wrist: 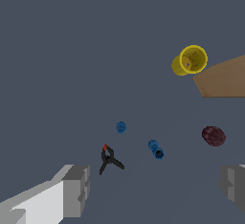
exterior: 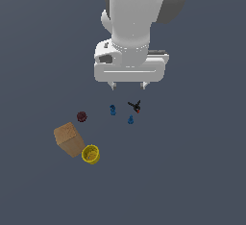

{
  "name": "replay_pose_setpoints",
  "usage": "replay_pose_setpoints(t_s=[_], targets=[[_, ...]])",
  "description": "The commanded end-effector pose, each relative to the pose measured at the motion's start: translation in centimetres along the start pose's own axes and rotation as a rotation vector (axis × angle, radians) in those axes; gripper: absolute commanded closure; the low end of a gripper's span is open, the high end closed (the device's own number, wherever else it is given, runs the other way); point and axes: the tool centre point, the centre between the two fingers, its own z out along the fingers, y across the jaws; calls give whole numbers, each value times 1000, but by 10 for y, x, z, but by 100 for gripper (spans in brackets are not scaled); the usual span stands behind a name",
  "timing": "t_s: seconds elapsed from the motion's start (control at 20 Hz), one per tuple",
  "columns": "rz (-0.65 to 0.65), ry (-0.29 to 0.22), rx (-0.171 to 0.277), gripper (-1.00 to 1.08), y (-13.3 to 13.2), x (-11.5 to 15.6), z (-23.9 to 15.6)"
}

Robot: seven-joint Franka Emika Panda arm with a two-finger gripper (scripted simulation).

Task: Pick up a designated object from a clutter of objects.

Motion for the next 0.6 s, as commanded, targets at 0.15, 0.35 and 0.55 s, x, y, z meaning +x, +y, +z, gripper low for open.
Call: replay_pose_setpoints(t_s=[0.15, 0.35, 0.55], targets=[[-16, 1, -5, -92, -4, 1, 0], [-69, 4, -22, -92, -16, 2, -2], [-79, 5, -25, -92, -18, 3, -2]])
